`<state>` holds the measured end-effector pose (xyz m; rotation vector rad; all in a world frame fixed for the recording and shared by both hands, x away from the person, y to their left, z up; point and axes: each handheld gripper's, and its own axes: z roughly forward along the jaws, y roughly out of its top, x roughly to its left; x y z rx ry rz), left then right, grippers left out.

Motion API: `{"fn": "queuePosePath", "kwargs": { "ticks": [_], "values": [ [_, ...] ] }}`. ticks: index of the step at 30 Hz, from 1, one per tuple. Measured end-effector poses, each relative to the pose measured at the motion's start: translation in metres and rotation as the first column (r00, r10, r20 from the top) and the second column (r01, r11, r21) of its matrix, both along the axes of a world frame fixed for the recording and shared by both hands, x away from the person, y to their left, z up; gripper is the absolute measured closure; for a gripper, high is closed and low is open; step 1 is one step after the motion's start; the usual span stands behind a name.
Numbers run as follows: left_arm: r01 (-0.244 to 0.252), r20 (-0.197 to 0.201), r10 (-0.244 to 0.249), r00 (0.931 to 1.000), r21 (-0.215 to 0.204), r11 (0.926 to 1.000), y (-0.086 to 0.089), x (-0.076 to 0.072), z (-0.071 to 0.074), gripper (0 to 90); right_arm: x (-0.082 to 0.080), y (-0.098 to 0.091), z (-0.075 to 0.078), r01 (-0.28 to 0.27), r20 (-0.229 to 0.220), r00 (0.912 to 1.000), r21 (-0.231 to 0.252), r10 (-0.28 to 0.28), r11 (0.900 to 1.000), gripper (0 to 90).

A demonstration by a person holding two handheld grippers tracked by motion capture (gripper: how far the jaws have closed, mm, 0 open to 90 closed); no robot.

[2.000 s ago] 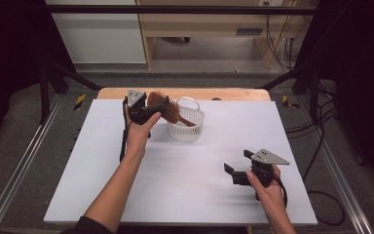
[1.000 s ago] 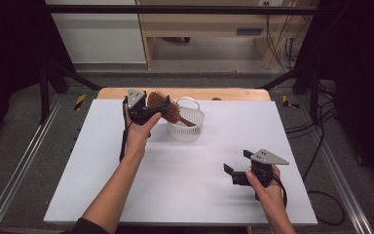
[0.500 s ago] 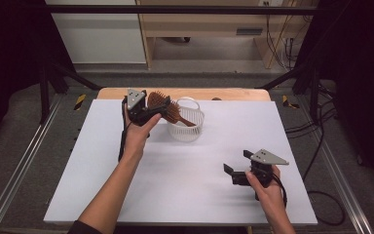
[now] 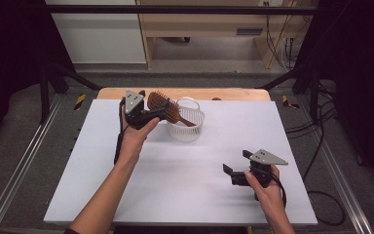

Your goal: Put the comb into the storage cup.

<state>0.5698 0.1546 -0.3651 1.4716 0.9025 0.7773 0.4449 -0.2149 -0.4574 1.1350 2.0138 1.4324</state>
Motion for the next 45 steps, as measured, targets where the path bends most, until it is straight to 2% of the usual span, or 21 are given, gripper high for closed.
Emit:
{"fn": "queuePosePath", "kwargs": {
  "ticks": [2, 6, 17, 27, 31, 33, 37, 41, 45],
  "values": [
    [0.004, 0.013, -0.004, 0.9999, 0.031, 0.9995, -0.001, -0.003, 0.000, 2.7, 0.000, 0.000, 0.000, 0.000, 0.001, 1.0000, 0.000, 0.000, 1.0000, 4.6],
    [0.024, 0.020, -0.025, 0.9995, 0.053, 0.9983, -0.004, -0.011, 0.001, 2.5, 0.000, 0.001, 0.000, -0.002, 0.001, 1.0000, -0.005, 0.002, 1.0000, 4.5],
    [0.061, 0.030, -0.063, 0.9975, 0.066, 0.9960, -0.002, -0.029, 0.005, 2.6, 0.000, 0.002, -0.001, -0.005, 0.001, 1.0000, -0.017, 0.005, 0.9998, 4.5],
    [0.068, 0.028, -0.071, 0.9971, 0.070, 0.9952, 0.006, -0.041, 0.013, 2.6, 0.000, 0.002, -0.002, -0.008, -0.001, 1.0000, -0.029, 0.008, 0.9996, 4.5],
    [0.072, 0.024, -0.073, 0.9970, 0.068, 0.9951, 0.011, -0.044, 0.016, 2.4, 0.000, 0.002, -0.002, -0.005, -0.004, 1.0000, -0.030, 0.005, 0.9995, 4.6],
    [0.077, 0.011, -0.078, 0.9969, 0.046, 0.9959, 0.017, -0.046, 0.018, 1.8, 0.000, 0.002, -0.003, -0.004, -0.004, 1.0000, -0.032, 0.004, 0.9995, 4.6],
    [0.069, 0.007, -0.069, 0.9976, 0.040, 0.9968, 0.025, -0.049, 0.022, 1.7, 0.000, 0.002, -0.003, -0.001, -0.005, 1.0000, -0.029, 0.001, 0.9996, 4.6],
    [0.072, -0.002, -0.072, 0.9974, 0.007, 0.9974, 0.033, -0.051, 0.025, 1.7, 0.001, 0.001, -0.003, 0.002, -0.010, 1.0000, -0.029, -0.002, 0.9996, 4.6],
    [0.066, 0.000, -0.066, 0.9978, 0.017, 0.9977, 0.039, -0.052, 0.030, 1.6, 0.001, 0.001, -0.003, 0.003, -0.009, 1.0000, -0.027, -0.003, 0.9996, 4.5]
  ]
}}
